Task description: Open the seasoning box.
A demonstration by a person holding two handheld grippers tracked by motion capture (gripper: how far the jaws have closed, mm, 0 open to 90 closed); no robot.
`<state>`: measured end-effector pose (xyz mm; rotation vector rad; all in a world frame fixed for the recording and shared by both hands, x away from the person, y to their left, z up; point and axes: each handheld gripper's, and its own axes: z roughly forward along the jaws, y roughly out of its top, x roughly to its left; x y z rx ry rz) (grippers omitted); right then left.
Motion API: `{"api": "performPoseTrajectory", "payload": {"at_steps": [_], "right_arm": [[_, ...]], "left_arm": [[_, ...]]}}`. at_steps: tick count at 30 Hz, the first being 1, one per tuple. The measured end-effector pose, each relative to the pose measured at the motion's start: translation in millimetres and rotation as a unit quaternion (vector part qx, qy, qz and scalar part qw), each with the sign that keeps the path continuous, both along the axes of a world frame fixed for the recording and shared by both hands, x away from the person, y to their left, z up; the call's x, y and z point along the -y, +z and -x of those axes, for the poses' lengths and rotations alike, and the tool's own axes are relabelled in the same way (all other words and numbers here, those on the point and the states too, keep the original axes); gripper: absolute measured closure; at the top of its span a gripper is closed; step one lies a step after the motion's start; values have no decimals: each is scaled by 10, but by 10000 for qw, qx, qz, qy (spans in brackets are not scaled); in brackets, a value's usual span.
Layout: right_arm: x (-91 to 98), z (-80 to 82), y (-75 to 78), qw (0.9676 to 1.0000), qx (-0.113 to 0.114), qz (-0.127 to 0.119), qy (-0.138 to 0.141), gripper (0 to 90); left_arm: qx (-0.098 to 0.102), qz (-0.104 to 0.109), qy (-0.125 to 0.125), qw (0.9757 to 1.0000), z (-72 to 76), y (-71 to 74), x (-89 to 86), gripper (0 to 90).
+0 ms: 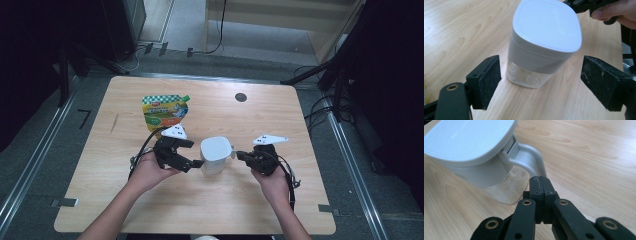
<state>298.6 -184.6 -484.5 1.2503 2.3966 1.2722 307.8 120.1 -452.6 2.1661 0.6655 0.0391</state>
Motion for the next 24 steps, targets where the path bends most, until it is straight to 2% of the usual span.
{"api": "performPoseTrajectory", "payload": {"at_steps": [3,11,14,24], "right_arm": [[5,-18,16,10000,-1,-32,-20,900],[-26,-92,-75,10000,-63,0,-37,898],[-37,-89,-78,10000,-67,29,-48,898],[-42,-75,-82,10000,-18,41,-68,899]], "left_arm": [[55,0,-7,10000,-14,-16,36,170],[235,-129,-222,9994,-3,-90,198,185],[437,-262,-234,9984,2,-121,262,185],[605,-283,-222,9975,-18,-176,371,155]]}}
